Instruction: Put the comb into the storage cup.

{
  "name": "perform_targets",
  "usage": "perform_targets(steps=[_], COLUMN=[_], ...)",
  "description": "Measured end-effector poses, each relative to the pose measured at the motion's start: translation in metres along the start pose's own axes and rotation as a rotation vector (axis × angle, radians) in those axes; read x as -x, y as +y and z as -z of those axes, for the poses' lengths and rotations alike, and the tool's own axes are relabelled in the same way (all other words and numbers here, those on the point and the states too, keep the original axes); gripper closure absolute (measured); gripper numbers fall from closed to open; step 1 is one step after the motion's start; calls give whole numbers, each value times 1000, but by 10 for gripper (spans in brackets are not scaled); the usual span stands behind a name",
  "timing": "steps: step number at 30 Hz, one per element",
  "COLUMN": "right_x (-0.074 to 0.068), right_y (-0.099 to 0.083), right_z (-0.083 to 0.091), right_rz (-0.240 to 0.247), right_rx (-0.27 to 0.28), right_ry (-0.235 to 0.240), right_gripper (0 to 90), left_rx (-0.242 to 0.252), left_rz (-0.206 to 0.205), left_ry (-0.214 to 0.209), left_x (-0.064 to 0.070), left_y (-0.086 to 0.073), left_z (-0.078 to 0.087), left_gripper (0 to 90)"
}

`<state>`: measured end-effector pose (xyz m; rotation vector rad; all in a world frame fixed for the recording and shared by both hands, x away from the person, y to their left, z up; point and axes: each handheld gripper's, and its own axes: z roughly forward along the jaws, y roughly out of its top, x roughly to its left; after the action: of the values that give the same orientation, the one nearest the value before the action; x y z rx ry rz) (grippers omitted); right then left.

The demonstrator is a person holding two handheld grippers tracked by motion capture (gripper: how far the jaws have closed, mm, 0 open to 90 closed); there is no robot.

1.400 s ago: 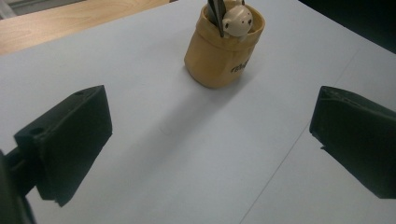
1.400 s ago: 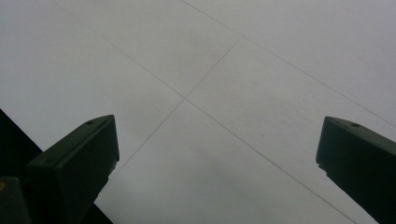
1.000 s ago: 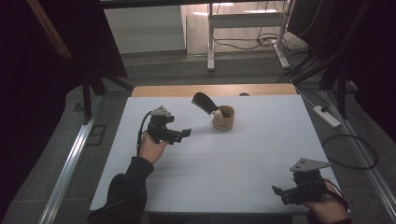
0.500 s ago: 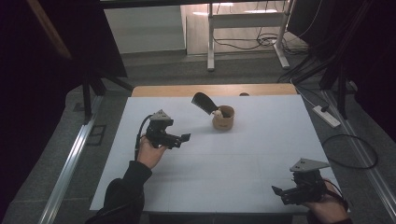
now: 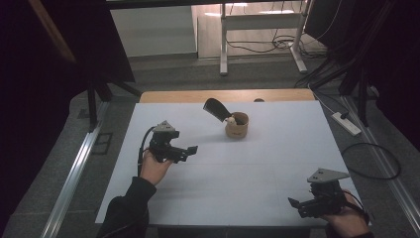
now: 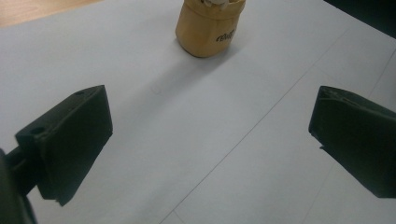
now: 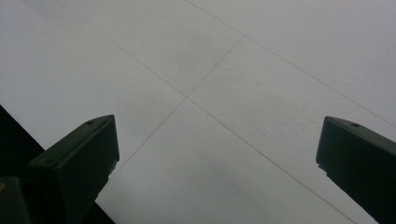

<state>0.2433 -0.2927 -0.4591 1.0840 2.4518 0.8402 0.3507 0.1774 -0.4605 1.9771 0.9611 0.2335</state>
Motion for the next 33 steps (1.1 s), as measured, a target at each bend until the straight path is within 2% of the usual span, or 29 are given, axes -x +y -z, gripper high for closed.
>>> perform_targets(steps=[14,33], right_x=[0,0], right_y=[0,0], right_z=[0,0], right_rz=[9,3], right_rx=[-4,-3], right_ry=[0,0], right_gripper=[0,0], left_rx=[-12,-8], left_rz=[-8,4], left_ry=[2,-3], left_x=[6,15], left_y=[-11,-26], left_z=[10,25], left_gripper=[6,7])
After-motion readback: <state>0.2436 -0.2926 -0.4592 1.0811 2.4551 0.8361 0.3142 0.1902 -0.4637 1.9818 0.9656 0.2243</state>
